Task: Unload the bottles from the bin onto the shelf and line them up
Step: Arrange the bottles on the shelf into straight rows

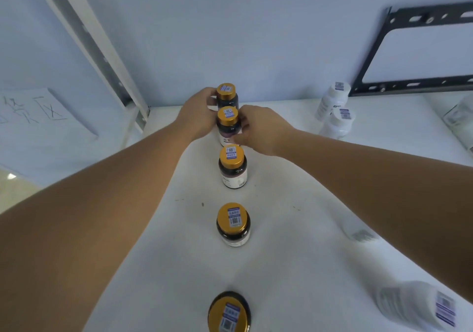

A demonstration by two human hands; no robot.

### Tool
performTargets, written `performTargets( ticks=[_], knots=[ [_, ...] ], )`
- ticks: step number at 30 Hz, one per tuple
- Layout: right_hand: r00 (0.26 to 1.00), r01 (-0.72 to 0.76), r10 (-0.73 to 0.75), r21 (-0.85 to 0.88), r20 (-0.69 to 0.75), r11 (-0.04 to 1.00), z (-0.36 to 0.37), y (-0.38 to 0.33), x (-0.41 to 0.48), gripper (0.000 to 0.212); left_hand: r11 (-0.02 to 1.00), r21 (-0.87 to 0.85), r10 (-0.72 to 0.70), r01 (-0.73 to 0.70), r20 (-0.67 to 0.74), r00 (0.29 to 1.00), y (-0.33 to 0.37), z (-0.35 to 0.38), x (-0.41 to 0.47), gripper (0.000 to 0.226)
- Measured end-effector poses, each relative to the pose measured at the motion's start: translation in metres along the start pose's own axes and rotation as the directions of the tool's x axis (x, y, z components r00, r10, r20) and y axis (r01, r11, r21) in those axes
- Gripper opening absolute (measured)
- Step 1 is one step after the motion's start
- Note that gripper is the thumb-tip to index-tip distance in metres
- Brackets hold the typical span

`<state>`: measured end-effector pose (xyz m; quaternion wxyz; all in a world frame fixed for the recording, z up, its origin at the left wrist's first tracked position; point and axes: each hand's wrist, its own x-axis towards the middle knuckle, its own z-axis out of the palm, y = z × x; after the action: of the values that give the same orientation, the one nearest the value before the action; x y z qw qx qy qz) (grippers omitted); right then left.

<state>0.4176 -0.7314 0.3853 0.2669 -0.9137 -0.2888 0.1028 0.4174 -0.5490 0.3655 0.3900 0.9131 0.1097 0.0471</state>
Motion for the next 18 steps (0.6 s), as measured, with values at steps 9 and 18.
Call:
performTargets(
  ticks=[9, 18],
  knots=[
    [0.992, -0.033, 0.056, -0.194, 0.111, 0.98, -0.025, -0.005, -0.012, 0.052, 0.978, 0.204, -0.042, 0.053, -0.054, 0.998, 0.001, -0.034, -0.01, 0.046],
    [0.992, -0.1, 0.076, -0.27, -0.098, 0.958, -0.164, 0.007, -0.11, 0.023, 0.967, 0.133, 0.228, -0.218, -0.058, 0.972, 0.103, -0.061, -0.08, 0.012]
  ],
)
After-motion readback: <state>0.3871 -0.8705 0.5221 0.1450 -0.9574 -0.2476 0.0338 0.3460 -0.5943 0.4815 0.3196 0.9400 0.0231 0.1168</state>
